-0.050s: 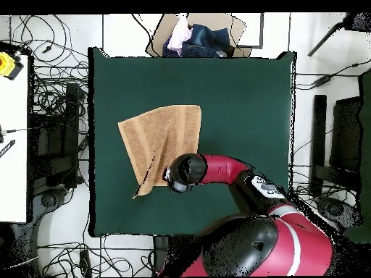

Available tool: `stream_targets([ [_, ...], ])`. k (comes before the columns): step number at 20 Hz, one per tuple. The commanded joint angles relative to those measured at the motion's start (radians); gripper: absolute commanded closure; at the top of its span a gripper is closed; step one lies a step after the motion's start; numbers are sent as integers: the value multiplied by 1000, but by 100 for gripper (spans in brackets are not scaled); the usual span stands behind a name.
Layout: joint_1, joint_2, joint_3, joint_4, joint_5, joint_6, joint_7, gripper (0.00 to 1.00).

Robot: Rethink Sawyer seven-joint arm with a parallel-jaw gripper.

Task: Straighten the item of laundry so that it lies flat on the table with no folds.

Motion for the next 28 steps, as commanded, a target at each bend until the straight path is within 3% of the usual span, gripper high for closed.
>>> stream_targets([
  [1,-4,209,-52,-175,-135,-246,-7,100],
  [17,-30,221,-42,-225,-162,-171,-86,100],
  [24,-10,145,-53,-232,-166,-42,-104,100],
  [28,-21,139,-48,-239,-183,-35,-125,100],
])
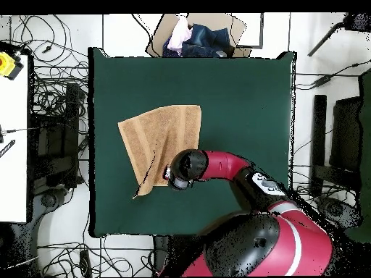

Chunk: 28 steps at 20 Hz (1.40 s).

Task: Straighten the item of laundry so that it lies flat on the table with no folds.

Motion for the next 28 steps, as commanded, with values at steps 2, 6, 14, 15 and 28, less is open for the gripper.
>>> stream_targets([
  [2,-12,109,-66,-187,-203,-157,-109,100],
  [6,-17,103,-72,-206,-227,-147,-128,100],
  [14,-2,81,-89,-205,-248,-139,-105,100],
  [15,-5,73,-87,-199,-243,-125,-108,100],
  [28,-30,-99,-41,-103,-210,44,-116,100],
])
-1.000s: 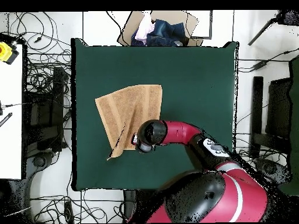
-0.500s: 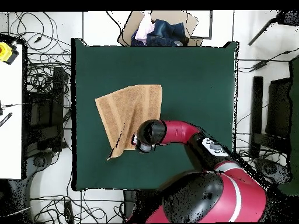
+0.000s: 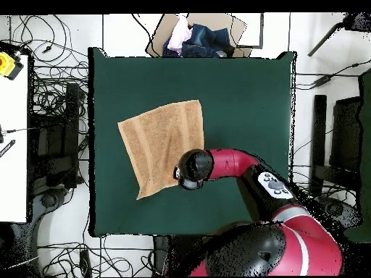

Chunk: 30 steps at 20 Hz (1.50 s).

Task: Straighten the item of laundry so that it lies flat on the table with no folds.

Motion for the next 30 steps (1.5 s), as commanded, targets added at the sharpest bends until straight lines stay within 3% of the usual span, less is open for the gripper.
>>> stream_targets([
  [1,-19,-42,-30,-86,-85,24,-114,100],
  [21,-16,-8,-26,-126,-161,6,-93,100],
  [30,-70,-27,18,-195,-164,125,-239,100],
])
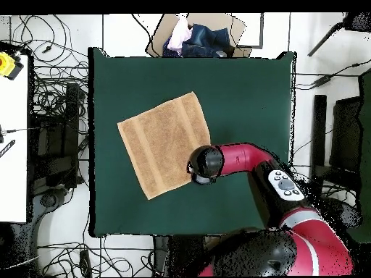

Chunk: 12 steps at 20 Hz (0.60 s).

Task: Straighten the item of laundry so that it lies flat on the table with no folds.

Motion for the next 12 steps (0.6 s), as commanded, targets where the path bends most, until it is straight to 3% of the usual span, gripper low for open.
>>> stream_targets([
  [1,-50,-8,23,-129,-50,115,-248,100],
  [12,-72,15,54,-176,-59,170,-290,100],
])
